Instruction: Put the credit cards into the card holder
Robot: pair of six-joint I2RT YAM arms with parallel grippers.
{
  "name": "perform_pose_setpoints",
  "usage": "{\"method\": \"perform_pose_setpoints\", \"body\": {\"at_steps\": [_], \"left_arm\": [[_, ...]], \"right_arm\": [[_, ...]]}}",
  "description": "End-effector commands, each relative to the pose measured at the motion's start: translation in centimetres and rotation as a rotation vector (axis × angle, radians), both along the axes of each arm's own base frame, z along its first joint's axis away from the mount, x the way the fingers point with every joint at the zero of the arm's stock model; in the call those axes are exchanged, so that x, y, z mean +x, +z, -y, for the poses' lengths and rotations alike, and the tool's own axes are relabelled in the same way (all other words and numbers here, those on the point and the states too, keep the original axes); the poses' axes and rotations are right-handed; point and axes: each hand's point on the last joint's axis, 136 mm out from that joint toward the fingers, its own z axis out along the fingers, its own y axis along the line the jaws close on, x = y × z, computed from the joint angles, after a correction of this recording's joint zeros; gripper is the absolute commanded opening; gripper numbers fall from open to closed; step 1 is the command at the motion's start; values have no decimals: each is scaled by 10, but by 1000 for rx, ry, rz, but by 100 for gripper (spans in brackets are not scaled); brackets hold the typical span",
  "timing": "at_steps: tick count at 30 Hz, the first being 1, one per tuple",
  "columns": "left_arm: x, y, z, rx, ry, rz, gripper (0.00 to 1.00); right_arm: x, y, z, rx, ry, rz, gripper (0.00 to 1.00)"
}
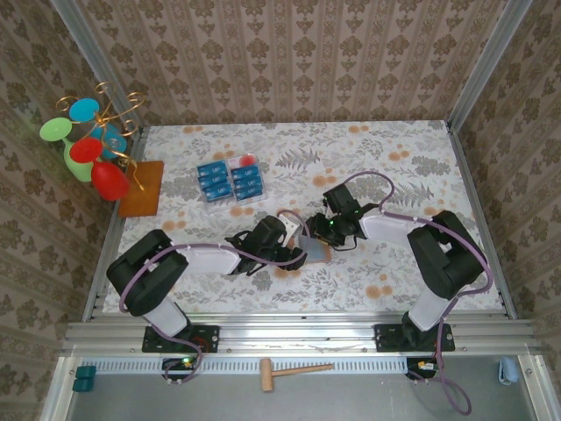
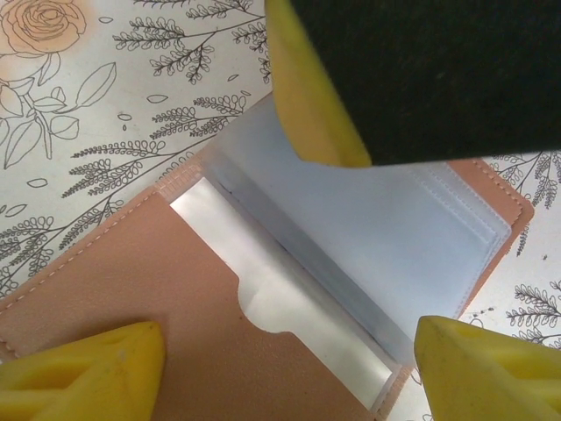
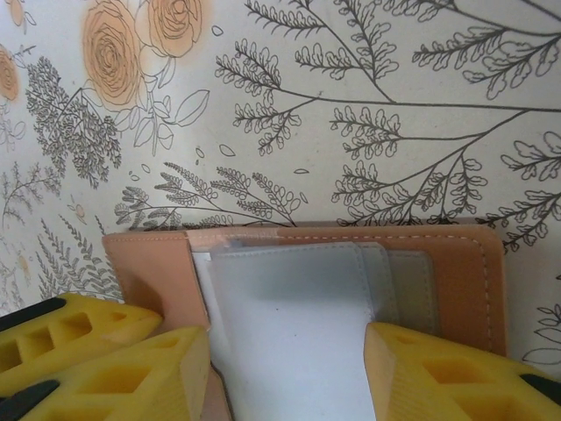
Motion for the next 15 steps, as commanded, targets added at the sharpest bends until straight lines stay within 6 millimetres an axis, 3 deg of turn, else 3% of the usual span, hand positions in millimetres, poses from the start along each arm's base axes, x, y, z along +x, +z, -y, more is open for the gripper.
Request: {"method": "perform_pose_setpoints", "body": {"at_steps": [1,15], "left_arm": [[-3,5,-2,-7,-6,-10,77],[1,2,2,4,-10,-11,79]], "right_arm": [[-5,-7,-7,23,7,-25,50],[-6,-9,-18,47,14,-33,50]]}}
